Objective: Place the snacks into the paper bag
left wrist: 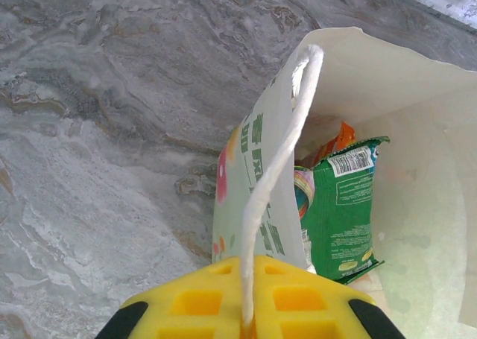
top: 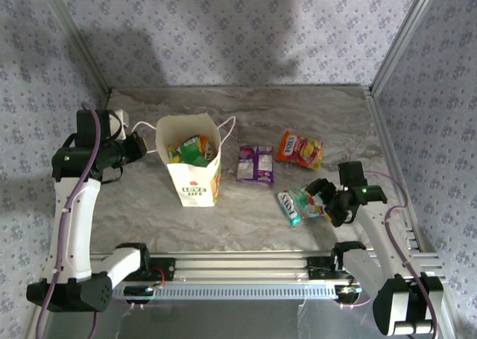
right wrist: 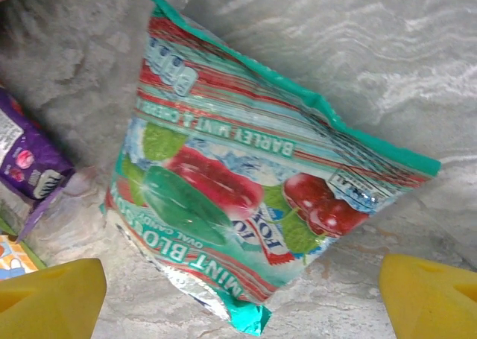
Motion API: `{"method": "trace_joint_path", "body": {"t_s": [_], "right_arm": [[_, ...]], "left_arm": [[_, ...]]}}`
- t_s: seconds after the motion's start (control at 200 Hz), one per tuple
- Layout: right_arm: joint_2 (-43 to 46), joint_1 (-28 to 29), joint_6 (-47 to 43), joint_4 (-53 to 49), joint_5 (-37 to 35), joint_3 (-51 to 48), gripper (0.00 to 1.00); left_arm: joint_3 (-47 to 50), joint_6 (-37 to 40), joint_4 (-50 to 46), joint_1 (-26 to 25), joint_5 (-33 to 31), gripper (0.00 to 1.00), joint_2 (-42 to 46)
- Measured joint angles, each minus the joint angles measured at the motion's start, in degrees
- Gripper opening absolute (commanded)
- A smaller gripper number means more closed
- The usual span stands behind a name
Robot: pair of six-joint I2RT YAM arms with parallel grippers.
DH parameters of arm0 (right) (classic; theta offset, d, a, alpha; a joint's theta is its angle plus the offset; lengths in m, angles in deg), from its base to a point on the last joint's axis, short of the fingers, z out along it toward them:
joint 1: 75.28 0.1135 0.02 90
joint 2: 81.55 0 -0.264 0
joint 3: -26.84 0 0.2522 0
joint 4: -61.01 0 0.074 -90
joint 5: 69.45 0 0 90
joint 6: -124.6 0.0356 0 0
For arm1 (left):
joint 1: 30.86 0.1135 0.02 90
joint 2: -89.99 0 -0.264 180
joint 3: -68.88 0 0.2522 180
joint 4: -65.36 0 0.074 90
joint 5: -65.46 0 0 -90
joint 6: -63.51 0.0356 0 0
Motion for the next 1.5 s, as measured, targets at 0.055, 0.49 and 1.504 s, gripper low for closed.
{"method": "trace_joint_path", "body": {"t_s": [0.055,0.49,1.504], "right_arm": [[-0.15,0.04,0.39,-0.46,-0.28,-0.24,0.98],[-6.67,2.84,1.55,3.82,1.14,-1.95,0.98],[-18.73,7.26,4.26,16.11,4.59,-2.32,0.99]], "left_arm": [[0.0,0.0,0.0,0.0,0.0,0.1,-0.15],[0.0,0.0,0.0,0.0,-0.02,0.1,-0.2],[-0.61,0.0,-0.11,-0.55,-0.26,0.11,-2.43]]}}
